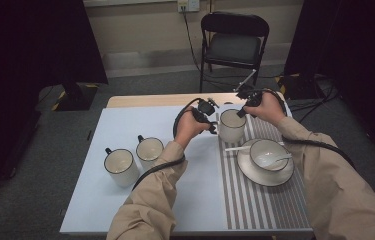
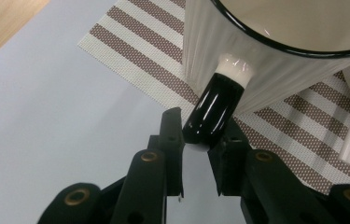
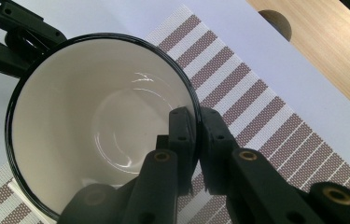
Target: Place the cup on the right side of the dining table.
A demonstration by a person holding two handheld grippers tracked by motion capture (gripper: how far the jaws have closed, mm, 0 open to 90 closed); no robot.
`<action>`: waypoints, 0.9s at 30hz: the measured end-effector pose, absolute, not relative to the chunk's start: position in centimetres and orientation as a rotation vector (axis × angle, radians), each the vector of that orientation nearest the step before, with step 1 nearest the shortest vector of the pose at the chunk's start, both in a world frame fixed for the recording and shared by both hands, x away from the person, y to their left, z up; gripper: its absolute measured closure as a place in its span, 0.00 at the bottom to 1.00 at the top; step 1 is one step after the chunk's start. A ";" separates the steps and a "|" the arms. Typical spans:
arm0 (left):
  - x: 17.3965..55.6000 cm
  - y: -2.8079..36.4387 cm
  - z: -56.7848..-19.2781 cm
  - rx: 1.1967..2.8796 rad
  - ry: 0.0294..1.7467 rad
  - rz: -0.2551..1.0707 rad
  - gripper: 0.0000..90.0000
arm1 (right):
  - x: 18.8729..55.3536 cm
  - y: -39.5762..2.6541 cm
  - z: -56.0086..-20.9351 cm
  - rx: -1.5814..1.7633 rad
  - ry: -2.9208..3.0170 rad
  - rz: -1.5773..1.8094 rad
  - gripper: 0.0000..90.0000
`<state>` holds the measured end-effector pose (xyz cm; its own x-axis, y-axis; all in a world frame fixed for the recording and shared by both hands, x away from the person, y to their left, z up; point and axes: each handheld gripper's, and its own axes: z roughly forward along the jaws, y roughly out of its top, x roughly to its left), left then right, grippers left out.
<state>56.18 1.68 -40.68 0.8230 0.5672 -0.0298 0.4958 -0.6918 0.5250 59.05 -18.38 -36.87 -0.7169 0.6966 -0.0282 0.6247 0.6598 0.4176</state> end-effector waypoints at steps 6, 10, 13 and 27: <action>56.2 1.9 -40.5 2.468 0.779 0.177 0.83 | 59.0 -18.4 -36.9 1.088 2.684 0.581 0.94; 56.2 2.1 -40.4 2.456 0.790 0.171 0.79 | 58.9 -18.4 -36.9 1.090 2.677 0.578 0.90; 56.1 2.4 -40.3 2.448 0.801 0.168 0.77 | 58.8 -18.5 -36.8 1.093 2.675 0.599 0.83; 55.7 2.7 -40.3 2.435 0.816 0.150 0.50 | 58.4 -18.5 -36.9 1.091 2.662 0.671 0.44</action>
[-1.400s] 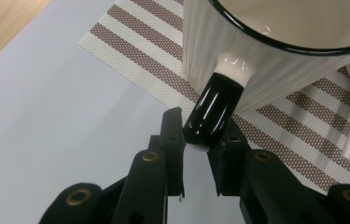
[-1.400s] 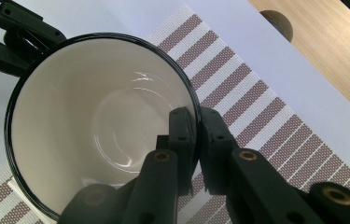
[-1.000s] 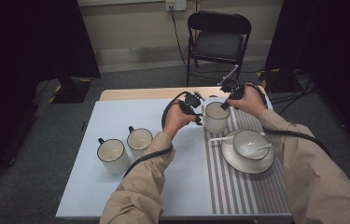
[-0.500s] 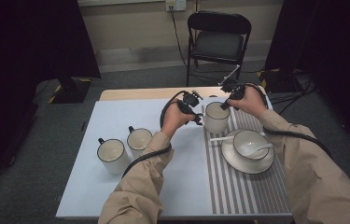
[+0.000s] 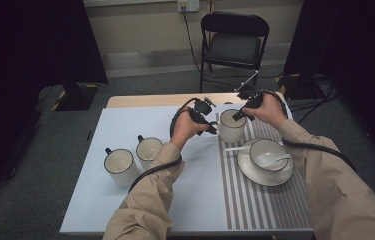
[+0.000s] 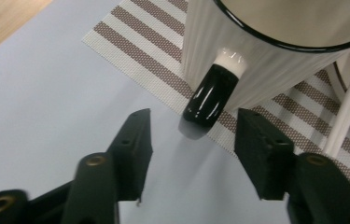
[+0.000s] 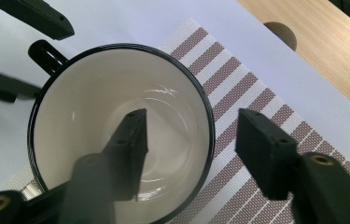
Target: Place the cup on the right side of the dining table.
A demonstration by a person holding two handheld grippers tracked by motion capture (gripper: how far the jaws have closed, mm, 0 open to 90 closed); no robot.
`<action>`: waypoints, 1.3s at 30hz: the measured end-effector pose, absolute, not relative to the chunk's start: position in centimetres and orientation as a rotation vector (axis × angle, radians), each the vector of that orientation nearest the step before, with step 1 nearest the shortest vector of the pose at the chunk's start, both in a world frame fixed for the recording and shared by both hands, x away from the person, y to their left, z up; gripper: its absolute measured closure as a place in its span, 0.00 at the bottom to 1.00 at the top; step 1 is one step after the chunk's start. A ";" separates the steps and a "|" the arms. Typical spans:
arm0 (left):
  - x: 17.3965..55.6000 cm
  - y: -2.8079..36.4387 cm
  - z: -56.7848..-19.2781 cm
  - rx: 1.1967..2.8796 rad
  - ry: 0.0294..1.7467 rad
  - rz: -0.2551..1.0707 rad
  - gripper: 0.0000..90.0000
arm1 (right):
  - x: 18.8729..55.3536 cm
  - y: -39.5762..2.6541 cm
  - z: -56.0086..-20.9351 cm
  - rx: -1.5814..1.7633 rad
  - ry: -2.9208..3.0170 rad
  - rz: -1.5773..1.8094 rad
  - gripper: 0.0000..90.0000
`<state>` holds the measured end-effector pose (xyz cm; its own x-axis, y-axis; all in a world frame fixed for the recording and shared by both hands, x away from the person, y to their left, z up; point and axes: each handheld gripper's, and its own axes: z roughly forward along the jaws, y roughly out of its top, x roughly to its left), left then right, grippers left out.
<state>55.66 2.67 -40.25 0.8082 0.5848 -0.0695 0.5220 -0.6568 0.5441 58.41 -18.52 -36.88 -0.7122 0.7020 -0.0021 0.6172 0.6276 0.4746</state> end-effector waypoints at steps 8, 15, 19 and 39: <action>55.4 2.9 -40.3 2.424 0.839 0.145 0.36 | 58.0 -18.4 -36.9 1.123 2.670 0.699 0.28; 55.0 3.3 -40.1 2.409 0.836 0.152 0.21 | 57.6 -18.4 -36.6 1.108 2.667 0.715 0.18; 54.6 3.5 -40.0 2.409 0.827 0.134 0.20 | 57.4 -18.6 -36.3 1.115 2.638 0.757 0.18; 52.8 3.8 -39.4 2.427 0.799 0.112 0.22 | 55.9 -18.4 -35.5 1.095 2.655 0.735 0.18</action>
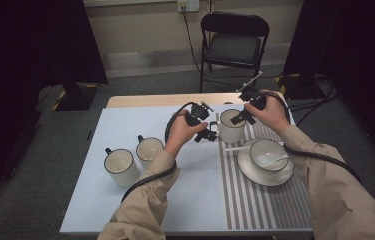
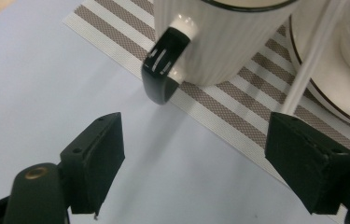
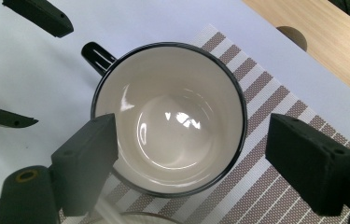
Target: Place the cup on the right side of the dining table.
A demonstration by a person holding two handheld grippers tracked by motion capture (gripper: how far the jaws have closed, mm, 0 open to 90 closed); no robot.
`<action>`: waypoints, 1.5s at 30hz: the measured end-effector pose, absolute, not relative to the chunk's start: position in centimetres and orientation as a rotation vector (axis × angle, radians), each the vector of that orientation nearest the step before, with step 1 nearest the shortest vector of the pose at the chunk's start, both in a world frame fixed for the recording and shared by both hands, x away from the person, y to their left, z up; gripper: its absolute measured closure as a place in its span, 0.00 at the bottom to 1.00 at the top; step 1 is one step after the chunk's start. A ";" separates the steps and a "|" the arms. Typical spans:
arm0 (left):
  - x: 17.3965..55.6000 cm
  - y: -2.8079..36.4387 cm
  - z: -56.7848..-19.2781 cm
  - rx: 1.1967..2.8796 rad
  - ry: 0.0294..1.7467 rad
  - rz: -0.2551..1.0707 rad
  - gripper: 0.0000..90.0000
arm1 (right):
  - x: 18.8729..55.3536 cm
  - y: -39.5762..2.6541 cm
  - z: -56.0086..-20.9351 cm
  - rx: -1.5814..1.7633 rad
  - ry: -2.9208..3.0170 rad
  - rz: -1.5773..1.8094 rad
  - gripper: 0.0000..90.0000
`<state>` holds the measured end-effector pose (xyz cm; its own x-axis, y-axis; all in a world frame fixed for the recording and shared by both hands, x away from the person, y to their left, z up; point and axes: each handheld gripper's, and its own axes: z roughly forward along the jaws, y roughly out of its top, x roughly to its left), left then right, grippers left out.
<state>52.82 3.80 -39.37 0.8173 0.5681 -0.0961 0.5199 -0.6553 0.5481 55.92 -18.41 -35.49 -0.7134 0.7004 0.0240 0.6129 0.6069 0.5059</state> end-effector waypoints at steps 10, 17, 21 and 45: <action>52.0 4.4 -39.3 2.432 0.796 0.112 0.22 | 55.0 -18.2 -35.1 1.087 2.669 0.720 0.18; 51.3 4.5 -38.9 2.428 0.778 0.111 0.22 | 54.3 -17.9 -34.7 1.080 2.670 0.715 0.18; 50.9 4.6 -38.8 2.422 0.781 0.110 0.22 | 53.8 -17.7 -34.3 1.073 2.667 0.716 0.18; 49.2 5.5 -39.1 2.424 0.755 0.125 0.22 | 51.7 -17.1 -34.7 1.073 2.678 0.720 0.18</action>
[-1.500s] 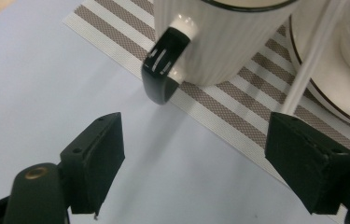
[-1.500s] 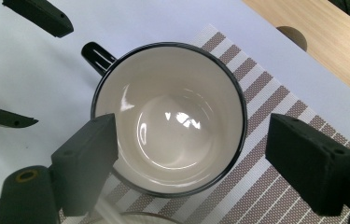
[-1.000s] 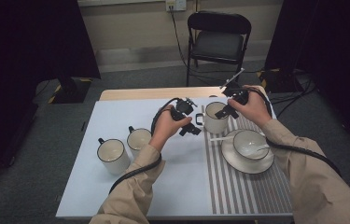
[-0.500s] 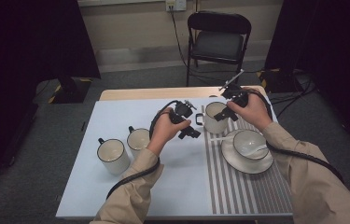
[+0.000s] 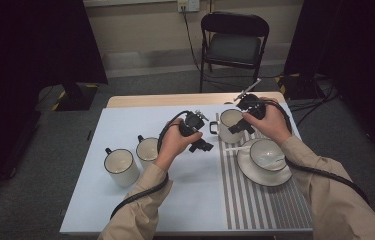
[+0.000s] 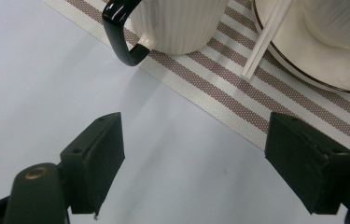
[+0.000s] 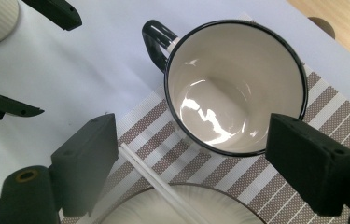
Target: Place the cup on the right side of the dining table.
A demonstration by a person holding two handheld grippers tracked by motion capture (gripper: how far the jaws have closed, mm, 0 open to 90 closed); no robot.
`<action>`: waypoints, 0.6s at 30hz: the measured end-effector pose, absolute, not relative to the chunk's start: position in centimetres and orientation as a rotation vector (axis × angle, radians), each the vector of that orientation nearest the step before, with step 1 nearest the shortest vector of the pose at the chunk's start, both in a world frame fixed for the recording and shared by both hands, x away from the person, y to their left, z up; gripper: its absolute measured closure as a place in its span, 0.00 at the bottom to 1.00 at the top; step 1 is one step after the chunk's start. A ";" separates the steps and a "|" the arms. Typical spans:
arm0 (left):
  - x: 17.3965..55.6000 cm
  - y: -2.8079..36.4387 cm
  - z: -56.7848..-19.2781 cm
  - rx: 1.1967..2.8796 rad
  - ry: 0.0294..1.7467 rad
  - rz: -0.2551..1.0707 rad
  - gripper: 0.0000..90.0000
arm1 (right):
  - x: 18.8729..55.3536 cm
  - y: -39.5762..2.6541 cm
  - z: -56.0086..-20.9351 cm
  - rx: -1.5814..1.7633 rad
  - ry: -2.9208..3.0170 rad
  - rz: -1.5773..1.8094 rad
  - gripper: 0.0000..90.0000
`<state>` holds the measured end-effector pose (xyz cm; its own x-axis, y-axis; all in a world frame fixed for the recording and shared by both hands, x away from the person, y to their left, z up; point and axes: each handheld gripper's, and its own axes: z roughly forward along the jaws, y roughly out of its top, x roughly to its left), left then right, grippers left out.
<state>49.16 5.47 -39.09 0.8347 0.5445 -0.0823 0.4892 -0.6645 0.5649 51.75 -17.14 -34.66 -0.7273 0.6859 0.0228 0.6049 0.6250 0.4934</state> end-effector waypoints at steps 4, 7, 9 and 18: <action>48.7 5.6 -39.1 2.415 0.750 0.121 0.22 | 51.5 -17.1 -34.8 1.070 2.675 0.727 0.18; 48.5 5.8 -39.1 2.414 0.752 0.118 0.22 | 51.2 -17.0 -34.8 1.060 2.684 0.724 0.18; 48.3 5.9 -39.1 2.417 0.750 0.119 0.22 | 50.9 -16.7 -34.6 1.058 2.687 0.722 0.18; 47.2 6.6 -39.2 2.405 0.746 0.114 0.21 | 50.2 -16.2 -34.6 1.053 2.676 0.735 0.18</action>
<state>47.24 6.59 -39.24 0.8376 0.5383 -0.0935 0.4855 -0.6547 0.5793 50.20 -16.23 -34.57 -0.7352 0.6776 0.0191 0.5923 0.6284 0.5043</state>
